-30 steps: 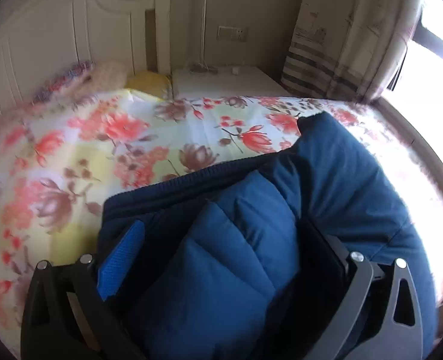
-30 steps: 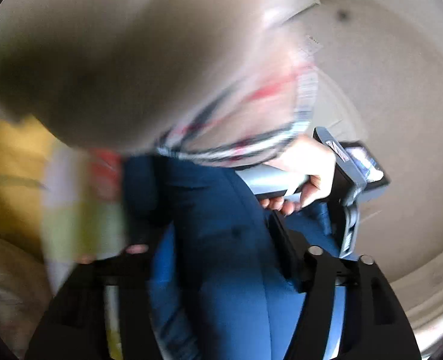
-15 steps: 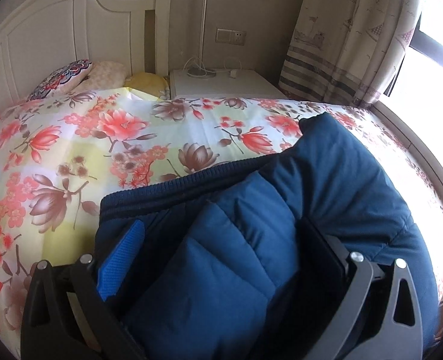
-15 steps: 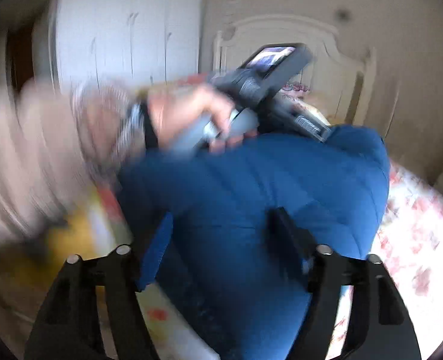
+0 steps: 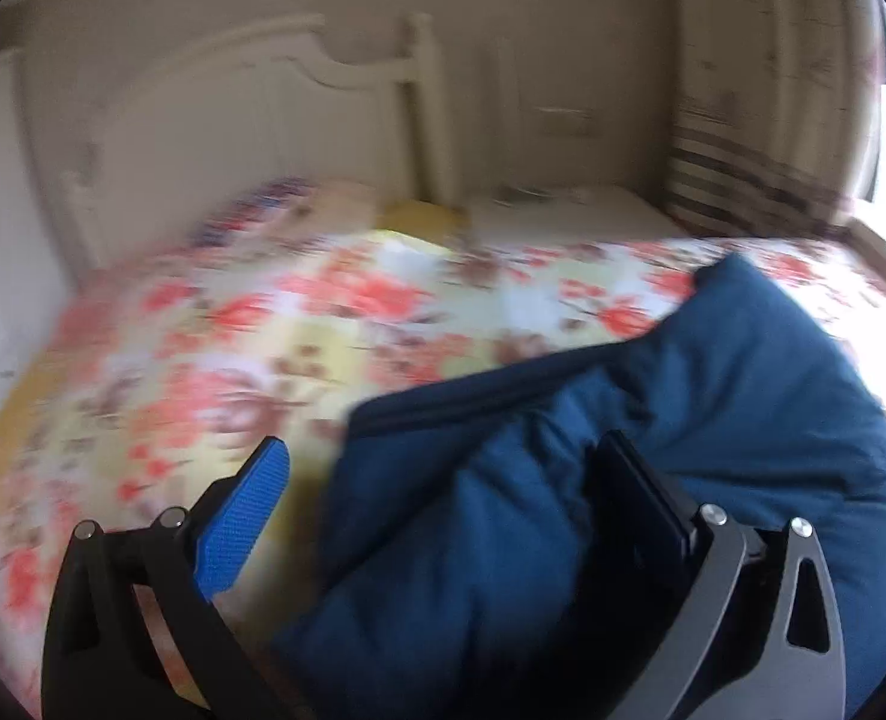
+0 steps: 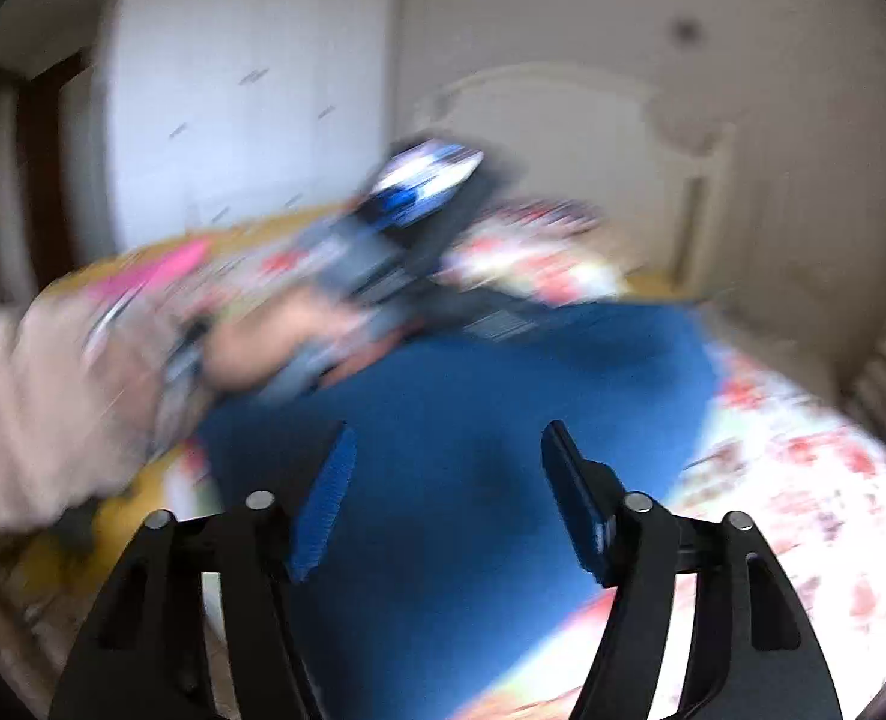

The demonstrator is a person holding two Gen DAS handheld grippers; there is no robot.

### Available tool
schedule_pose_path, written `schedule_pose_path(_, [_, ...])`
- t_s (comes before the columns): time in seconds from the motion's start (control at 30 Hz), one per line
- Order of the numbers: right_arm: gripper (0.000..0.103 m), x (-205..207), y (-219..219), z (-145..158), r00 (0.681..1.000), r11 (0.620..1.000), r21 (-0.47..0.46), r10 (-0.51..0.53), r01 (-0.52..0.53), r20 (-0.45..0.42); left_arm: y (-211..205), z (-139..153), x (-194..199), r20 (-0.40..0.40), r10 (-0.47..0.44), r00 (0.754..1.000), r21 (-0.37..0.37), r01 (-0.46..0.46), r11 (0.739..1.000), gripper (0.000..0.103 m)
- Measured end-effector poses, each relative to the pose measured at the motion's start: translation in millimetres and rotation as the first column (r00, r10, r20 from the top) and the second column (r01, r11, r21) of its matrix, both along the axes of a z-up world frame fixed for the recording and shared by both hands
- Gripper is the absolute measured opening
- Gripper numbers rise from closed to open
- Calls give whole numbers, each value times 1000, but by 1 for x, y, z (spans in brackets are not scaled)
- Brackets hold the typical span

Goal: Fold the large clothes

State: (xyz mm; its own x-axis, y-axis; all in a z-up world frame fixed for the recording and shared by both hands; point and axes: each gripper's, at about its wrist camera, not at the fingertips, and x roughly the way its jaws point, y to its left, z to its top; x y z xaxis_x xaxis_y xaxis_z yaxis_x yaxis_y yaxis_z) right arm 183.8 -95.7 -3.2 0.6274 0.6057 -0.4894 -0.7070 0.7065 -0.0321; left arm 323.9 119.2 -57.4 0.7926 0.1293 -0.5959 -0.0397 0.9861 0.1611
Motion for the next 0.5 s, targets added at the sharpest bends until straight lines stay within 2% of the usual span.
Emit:
schedule_pose_path(0.03, [59,16,-8,7,999,999,20,-43,43,5,3,-1,2,-8,23,1000,1,-23,1000,101])
schedule_pose_path(0.1, [57,58,-19,16,992,991,48,-126,127,-17,12,-4,9,-49,30,998,-43,-32,999,101])
schedule_pose_path(0.2, [50,128,-25,15,966,970,46,-233,240,-115,20,-6,13,-64,52,997,-65,-56,996,101])
schedule_pose_path(0.27, [45,169,-18,3,947,962,44,-258,270,-192,22,-7,12,-62,53,997,-67,-57,996,101])
schedule_pose_path(0.33, [45,206,5,-23,932,967,-19,-250,254,-261,23,-7,12,-61,63,996,-65,-67,996,101])
schedule_pose_path(0.37, [45,219,22,-42,932,971,-106,-236,215,-274,25,-8,13,-63,84,994,-59,-88,994,101])
schedule_pose_path(0.43, [45,226,34,-49,936,965,-175,-236,195,-259,30,-10,14,-70,112,991,-67,-117,991,101])
schedule_pose_path(0.5, [45,227,38,-39,935,958,-223,-235,178,-265,34,-13,16,-91,112,990,-95,-121,988,101])
